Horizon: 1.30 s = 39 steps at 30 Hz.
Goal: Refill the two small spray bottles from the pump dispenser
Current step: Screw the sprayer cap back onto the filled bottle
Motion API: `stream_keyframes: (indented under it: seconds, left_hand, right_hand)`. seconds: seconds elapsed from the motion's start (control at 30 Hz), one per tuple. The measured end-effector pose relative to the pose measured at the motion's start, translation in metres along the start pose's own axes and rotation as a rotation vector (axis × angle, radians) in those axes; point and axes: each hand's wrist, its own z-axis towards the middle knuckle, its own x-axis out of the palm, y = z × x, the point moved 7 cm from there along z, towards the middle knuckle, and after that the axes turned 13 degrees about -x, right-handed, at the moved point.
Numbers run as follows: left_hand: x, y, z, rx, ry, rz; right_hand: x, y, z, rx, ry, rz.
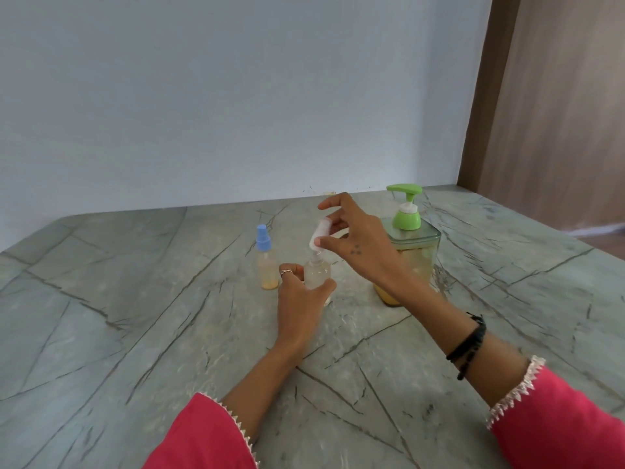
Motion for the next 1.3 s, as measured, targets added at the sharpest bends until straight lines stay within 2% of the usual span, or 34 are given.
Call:
stream_keyframes:
  seconds: [0.1,0.23,0.6,0.83,1.0,1.13,1.23,1.3]
  left_hand:
    - [0.0,0.0,0.0,0.003,0.017,-0.008]
    - [0.001,0.003,0.003,-0.003,0.028,-0.01]
    - [0.001,0.004,0.004,0.025,0.025,-0.007]
    - [0.001,0.003,0.003,0.033,0.024,0.0]
    - [0.001,0.004,0.005,0.035,0.013,0.007]
    - [0.001,0.005,0.007,0.038,0.009,0.022]
    - [0.0,0.004,0.006,0.042,0.009,0.028]
    - [0.0,0.003,0.005,0.044,0.01,0.021]
  right_hand:
    - [0.016,-0.007,0.002,-0.025,0.054,0.001]
    - [0.026,-0.017,-0.003,-0.049,0.047,-0.006]
    - [0.024,-0.031,-0.024,-0.004,-0.105,0.357]
    - [0.025,-0.029,-0.03,-0.065,-0.086,0.279]
    - [0.022,-0.038,-0.032,0.015,-0.212,0.246]
    - [0.029,-0.041,-0.034,0.069,-0.199,0.234]
    - [0.037,-0.042,-0.034,0.114,-0.146,0.345]
    - [0.033,-0.04,-0.034,0.121,-0.202,0.426]
